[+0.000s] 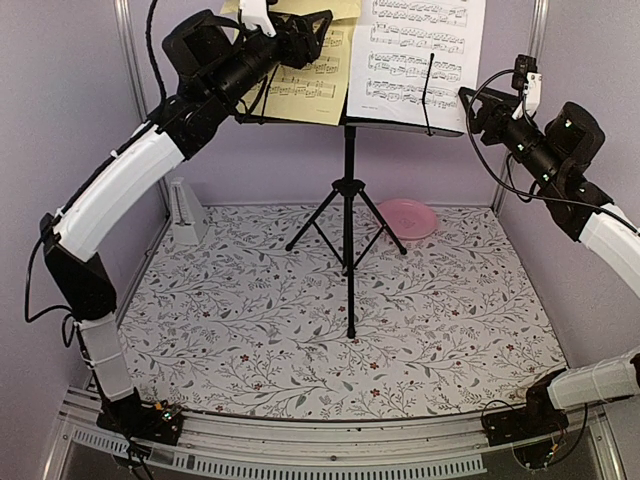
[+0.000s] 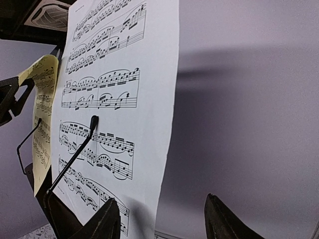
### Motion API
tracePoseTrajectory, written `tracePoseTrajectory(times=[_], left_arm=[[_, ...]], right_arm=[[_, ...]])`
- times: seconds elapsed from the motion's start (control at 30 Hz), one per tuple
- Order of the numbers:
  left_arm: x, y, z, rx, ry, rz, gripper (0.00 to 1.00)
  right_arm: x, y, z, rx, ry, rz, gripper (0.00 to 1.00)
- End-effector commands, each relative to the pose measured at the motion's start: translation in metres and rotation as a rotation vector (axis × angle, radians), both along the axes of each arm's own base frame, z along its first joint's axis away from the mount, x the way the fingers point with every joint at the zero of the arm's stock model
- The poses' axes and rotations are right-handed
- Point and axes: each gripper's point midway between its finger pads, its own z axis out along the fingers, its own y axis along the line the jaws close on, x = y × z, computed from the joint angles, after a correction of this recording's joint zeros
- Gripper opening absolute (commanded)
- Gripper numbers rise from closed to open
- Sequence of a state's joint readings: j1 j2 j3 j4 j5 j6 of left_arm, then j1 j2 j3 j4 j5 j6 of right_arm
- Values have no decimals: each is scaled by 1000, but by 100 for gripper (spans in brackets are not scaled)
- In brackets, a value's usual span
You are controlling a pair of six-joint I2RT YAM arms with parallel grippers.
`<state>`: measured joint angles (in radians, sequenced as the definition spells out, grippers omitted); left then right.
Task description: Set up the instrument practice props
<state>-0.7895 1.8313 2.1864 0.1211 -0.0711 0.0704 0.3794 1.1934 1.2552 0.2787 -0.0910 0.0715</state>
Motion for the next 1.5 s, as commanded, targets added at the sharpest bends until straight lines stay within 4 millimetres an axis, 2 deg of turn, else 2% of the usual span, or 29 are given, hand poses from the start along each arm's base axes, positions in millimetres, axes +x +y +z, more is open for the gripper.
tracePoseTrajectory(times=[0.0, 0.07, 0.23, 0.33, 0.4, 0.5, 0.87, 0.9, 0.93, 1.1, 1.27, 1.47], left_arm=[[22, -2, 4, 57, -9, 32, 69], [35, -6, 0, 52, -14, 42, 73], [44, 6, 8, 7, -42, 74, 81], [44, 13, 14, -10, -57, 87, 85], [42, 17, 19, -16, -73, 96, 93], [37, 24, 29, -35, -100, 114, 98], [14, 31, 55, -61, -201, 77, 99], [0, 42, 70, -78, -233, 77, 99], [-6, 47, 77, -87, -250, 81, 99], [-17, 54, 88, -104, -307, 92, 99], [-21, 55, 90, -107, -330, 89, 99], [-9, 51, 81, -90, -332, 118, 99]], right_arm=[[-7, -1, 17, 18, -45, 15, 59], [-6, -1, 15, 17, -41, 16, 59], [-6, 1, 13, 13, -37, 21, 59], [-5, 1, 13, 12, -38, 22, 59], [-5, 2, 12, 13, -37, 27, 59], [-5, 3, 11, 14, -34, 32, 59], [-6, 3, 12, 16, -34, 36, 60], [-6, 3, 11, 16, -32, 37, 60], [-6, 3, 11, 15, -33, 37, 60], [-7, 3, 11, 13, -33, 39, 61], [-8, 2, 12, 12, -38, 32, 61], [-9, 1, 14, 10, -42, 32, 61]])
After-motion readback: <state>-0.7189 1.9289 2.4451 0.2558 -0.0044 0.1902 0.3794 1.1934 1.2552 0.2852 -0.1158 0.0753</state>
